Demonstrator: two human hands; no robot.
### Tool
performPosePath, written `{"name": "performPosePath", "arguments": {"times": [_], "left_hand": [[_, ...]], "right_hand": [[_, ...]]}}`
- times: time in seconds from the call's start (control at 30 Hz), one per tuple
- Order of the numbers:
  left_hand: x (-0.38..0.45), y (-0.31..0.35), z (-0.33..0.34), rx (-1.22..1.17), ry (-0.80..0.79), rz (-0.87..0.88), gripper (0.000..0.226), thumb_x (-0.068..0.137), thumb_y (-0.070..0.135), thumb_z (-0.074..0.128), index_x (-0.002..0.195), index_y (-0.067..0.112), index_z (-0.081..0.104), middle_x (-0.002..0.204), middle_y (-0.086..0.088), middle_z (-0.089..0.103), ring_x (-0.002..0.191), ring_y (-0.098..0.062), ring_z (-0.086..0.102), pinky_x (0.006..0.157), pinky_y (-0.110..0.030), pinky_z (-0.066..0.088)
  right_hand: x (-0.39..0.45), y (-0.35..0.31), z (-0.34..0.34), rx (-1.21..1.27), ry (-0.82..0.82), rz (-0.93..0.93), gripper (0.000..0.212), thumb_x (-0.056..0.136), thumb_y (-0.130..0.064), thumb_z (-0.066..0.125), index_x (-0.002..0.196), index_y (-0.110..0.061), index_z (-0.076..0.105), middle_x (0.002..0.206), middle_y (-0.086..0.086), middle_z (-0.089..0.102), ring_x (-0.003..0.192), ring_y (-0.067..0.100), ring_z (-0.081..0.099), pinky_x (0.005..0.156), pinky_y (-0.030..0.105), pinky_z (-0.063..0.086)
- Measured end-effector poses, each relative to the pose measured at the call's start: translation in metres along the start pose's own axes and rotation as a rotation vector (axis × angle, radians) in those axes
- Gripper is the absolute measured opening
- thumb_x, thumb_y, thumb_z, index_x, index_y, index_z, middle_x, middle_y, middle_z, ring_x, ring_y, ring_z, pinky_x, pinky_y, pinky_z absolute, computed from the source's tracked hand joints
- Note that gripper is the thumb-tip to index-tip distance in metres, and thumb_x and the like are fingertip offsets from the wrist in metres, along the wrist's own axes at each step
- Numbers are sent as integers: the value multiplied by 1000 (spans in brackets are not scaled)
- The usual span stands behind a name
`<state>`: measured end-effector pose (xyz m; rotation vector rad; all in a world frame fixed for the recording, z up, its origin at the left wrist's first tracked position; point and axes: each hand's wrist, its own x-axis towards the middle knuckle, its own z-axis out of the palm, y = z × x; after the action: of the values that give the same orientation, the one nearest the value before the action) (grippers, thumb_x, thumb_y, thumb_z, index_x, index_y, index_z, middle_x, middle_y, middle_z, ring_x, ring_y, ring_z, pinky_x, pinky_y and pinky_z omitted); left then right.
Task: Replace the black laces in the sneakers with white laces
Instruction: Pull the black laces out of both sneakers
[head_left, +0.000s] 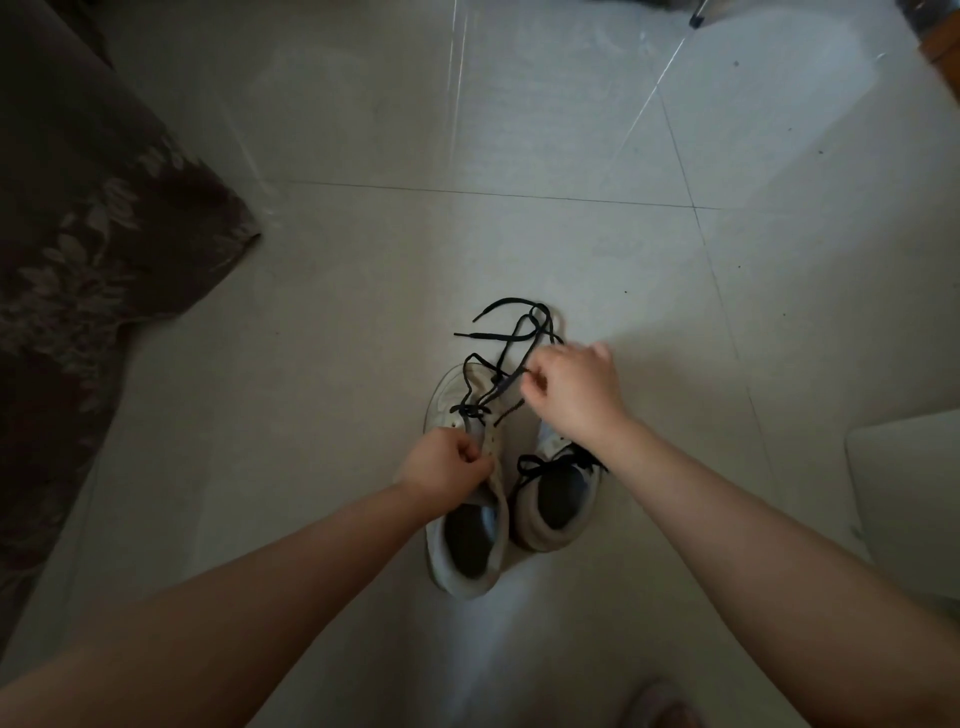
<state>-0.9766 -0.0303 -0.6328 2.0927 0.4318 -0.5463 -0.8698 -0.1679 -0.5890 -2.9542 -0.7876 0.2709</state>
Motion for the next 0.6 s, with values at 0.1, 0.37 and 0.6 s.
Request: {"name": "performPosePath", "arguments": {"times": [0.1, 0.37, 0.6], "left_hand": [[-1, 0, 1, -9, 4, 10, 23, 86, 20, 62, 65, 15, 55, 55, 6, 46, 48, -3, 41, 43, -12, 31], [-1, 2, 0, -25, 6, 8, 21, 87, 18, 62, 67, 12, 57, 55, 4, 45, 48, -4, 39, 44, -12, 34], [-3, 2, -2, 18, 2, -6, 20, 87, 22, 62, 69, 13, 61, 61, 1, 51, 52, -4, 43, 49, -18, 33]], "right_hand": [[-11, -4, 11, 28, -202, 63, 47, 91, -58, 39, 81, -22, 67, 72, -4, 63, 75, 17, 53, 91, 35, 31], [-14, -24, 25, 63, -181, -32, 27, 94, -39, 44, 74, -23, 53, 74, -8, 51, 90, 19, 53, 90, 35, 29], [2, 15, 2, 93, 132, 216, 27, 91, -31, 47, 72, -16, 61, 73, 0, 63, 80, 24, 54, 76, 32, 26]]}}
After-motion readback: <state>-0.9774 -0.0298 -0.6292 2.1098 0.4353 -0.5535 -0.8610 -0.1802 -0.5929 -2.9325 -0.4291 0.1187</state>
